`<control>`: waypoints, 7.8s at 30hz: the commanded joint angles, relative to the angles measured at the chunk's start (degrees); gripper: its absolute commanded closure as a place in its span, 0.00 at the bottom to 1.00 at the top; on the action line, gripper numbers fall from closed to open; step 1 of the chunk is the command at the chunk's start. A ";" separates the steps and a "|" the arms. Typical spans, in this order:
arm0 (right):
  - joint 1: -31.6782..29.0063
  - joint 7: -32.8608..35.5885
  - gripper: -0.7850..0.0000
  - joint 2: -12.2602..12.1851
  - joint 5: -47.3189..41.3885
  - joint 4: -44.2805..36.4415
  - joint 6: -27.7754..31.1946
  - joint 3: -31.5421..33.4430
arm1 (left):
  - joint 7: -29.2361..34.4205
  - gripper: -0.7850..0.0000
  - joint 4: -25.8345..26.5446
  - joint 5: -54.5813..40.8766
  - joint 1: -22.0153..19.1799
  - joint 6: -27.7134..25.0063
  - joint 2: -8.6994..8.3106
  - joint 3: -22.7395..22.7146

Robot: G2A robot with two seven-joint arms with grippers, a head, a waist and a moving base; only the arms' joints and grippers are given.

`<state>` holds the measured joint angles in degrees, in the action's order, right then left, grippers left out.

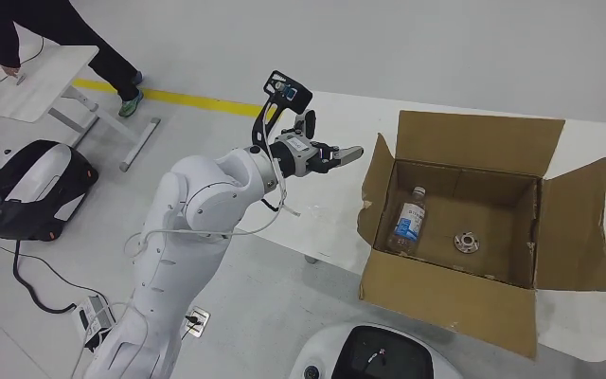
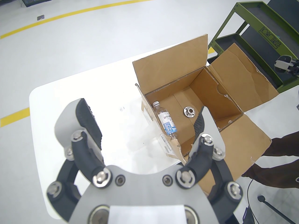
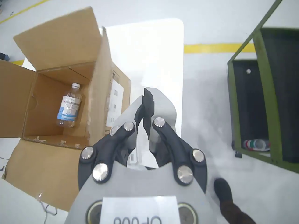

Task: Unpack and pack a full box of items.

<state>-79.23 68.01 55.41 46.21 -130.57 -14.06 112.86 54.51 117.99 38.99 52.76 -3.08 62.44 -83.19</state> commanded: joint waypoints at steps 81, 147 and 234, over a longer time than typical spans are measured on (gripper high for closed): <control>1.30 6.87 1.00 1.50 12.24 8.60 -15.34 -25.48 | 0.00 0.00 0.00 0.00 0.00 0.00 0.00 0.00; 13.99 17.04 0.53 10.00 27.75 28.73 -5.18 -34.38 | 0.00 0.00 0.00 0.00 0.00 0.00 0.00 0.00; 44.45 -5.14 1.00 19.59 9.98 49.77 -27.36 -65.32 | 0.00 0.00 0.00 0.00 0.00 0.00 0.00 0.00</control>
<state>-35.20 62.72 74.74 56.45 -82.16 -41.56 47.83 54.51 117.99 38.99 52.76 -3.08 62.44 -83.19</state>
